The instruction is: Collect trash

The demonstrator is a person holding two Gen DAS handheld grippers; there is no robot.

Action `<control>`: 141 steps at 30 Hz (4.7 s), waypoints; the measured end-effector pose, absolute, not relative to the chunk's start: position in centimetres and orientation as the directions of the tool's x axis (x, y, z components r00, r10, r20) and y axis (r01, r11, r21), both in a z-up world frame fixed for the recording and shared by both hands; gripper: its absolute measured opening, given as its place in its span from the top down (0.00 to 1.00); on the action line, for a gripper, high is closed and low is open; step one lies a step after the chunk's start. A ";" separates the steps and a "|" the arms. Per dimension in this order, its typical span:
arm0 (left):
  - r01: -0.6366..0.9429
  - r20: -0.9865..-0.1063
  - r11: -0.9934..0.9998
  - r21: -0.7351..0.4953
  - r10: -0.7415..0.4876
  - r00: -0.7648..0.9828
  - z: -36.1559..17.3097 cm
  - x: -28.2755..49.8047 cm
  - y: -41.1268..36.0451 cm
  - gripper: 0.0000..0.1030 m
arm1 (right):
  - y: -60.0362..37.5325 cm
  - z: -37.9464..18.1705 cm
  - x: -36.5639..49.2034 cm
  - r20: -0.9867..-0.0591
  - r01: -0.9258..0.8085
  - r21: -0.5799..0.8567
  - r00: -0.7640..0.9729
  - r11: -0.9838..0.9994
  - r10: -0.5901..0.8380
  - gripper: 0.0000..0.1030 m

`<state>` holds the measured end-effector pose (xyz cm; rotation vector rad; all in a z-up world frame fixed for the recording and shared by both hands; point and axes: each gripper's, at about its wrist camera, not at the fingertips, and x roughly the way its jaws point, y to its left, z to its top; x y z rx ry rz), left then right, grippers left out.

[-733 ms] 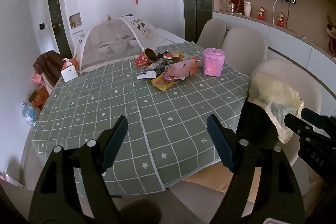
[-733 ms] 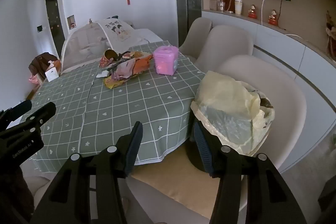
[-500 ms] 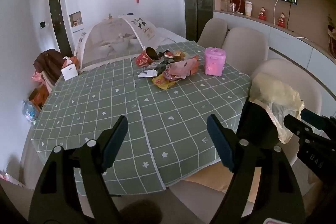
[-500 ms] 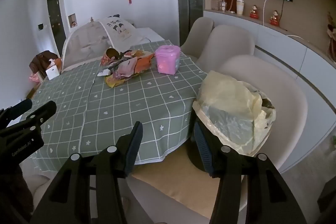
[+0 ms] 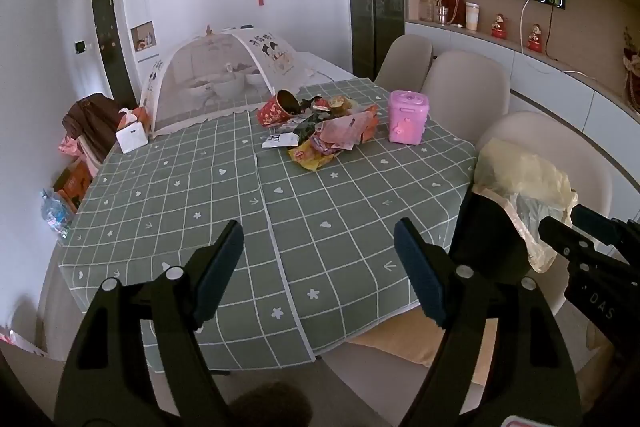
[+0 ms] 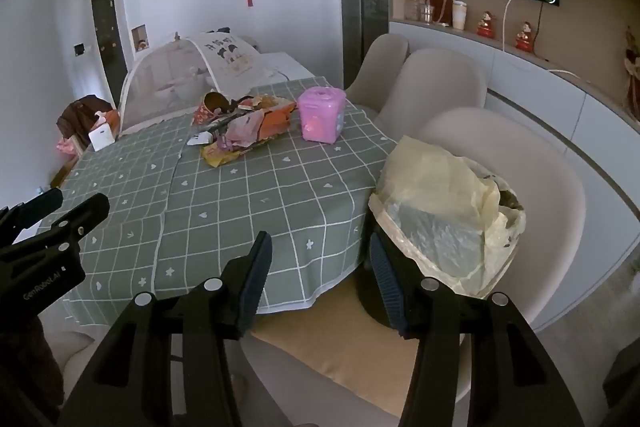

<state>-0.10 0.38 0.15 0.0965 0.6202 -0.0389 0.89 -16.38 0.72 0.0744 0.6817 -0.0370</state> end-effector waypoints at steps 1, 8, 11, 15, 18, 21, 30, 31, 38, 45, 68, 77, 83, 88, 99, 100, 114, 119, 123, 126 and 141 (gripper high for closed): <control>0.065 -0.583 0.995 0.078 -0.007 0.813 0.1 0.0 0.4 0.28 | -16.4 0.6 0.8 -0.630 0.058 0.058 0.777 0.997 -0.009 0.53; 0.065 -0.583 0.995 0.077 -0.008 0.813 0.0 -0.1 0.3 0.28 | -16.1 0.8 0.8 -0.631 0.057 0.054 0.775 0.997 -0.010 0.53; 0.067 -0.581 0.995 0.078 -0.009 0.814 0.0 -0.2 0.3 0.28 | -16.1 0.7 0.8 -0.631 0.056 0.053 0.776 0.997 -0.010 0.53; 0.072 -0.578 0.994 0.079 -0.013 0.816 0.3 -0.3 0.1 0.28 | -16.1 0.7 0.8 -0.630 0.056 0.055 0.776 0.997 -0.009 0.53; 0.070 -0.576 0.995 0.077 -0.013 0.818 0.5 -0.5 0.1 0.28 | -16.1 0.7 0.7 -0.630 0.055 0.056 0.777 0.997 -0.008 0.53; 0.067 -0.576 0.995 0.076 -0.011 0.817 0.4 -0.4 0.0 0.28 | -16.1 0.8 0.7 -0.630 0.055 0.056 0.777 0.997 -0.008 0.53; 0.070 -0.576 0.995 0.075 -0.014 0.817 0.6 -0.5 0.0 0.28 | -16.1 0.8 0.7 -0.629 0.057 0.056 0.777 0.997 -0.009 0.53; 0.070 -0.576 0.995 0.074 -0.015 0.817 0.7 -0.5 0.0 0.28 | -16.1 0.8 0.7 -0.629 0.058 0.057 0.777 0.997 -0.009 0.53; 0.072 -0.577 0.995 0.073 -0.017 0.817 0.7 -0.5 0.1 0.28 | -16.1 0.9 0.6 -0.629 0.057 0.057 0.777 0.997 -0.009 0.53; 0.071 -0.578 0.995 0.072 -0.016 0.816 0.7 -0.5 -0.1 0.28 | -16.1 0.8 0.6 -0.629 0.056 0.059 0.777 0.997 -0.006 0.53; 0.072 -0.577 0.995 0.073 -0.017 0.817 0.6 -0.5 0.0 0.28 | -16.2 0.7 0.7 -0.630 0.056 0.062 0.777 0.996 -0.005 0.53; 0.075 -0.581 0.995 0.072 -0.020 0.814 0.5 -0.3 -0.1 0.28 | -16.3 0.6 0.9 -0.631 0.058 0.063 0.776 0.996 -0.005 0.53; 0.098 -0.606 0.993 0.060 -0.042 0.794 -0.2 1.5 0.5 0.28 | -16.8 0.0 1.9 -0.635 0.069 0.071 0.772 0.995 -0.008 0.53; 0.148 -0.641 0.988 0.038 -0.090 0.762 -1.7 5.6 3.1 0.28 | -16.5 -0.9 4.1 -0.645 0.098 0.083 0.764 0.992 -0.022 0.53; 0.238 -0.689 0.970 -0.041 -0.200 0.697 -4.8 23.6 13.2 0.20 | -9.2 -3.4 16.6 -0.689 0.105 0.111 0.725 0.988 0.000 0.53; 0.246 -0.690 0.968 -0.044 -0.208 0.694 -4.9 25.3 14.1 0.20 | -8.5 -3.3 17.9 -0.682 0.114 0.118 0.731 0.986 -0.003 0.53; 0.358 -0.694 0.920 -0.162 -0.364 0.621 -3.5 43.7 16.0 0.21 | -5.1 -6.1 27.0 -0.798 0.311 0.008 0.575 0.950 -0.181 0.53; 0.307 -0.683 0.936 -0.173 -0.339 0.647 -3.9 45.2 16.5 0.22 | -4.2 -5.6 28.5 -0.787 0.248 -0.010 0.596 0.969 -0.161 0.53; 0.235 -0.691 0.949 -0.211 -0.315 0.651 -4.8 44.4 19.7 0.22 | -2.9 -4.0 32.9 -0.769 0.133 0.062 0.638 0.989 -0.037 0.53; 0.193 -0.708 0.957 -0.217 -0.290 0.644 -5.6 43.1 21.8 0.22 | -1.7 -3.3 38.6 -0.752 0.040 0.091 0.658 0.995 0.042 0.53; 0.104 -0.763 0.974 -0.201 -0.222 0.607 -7.0 34.3 29.3 0.22 | 1.2 -6.9 50.6 -0.797 -0.105 0.076 0.591 0.992 0.124 0.87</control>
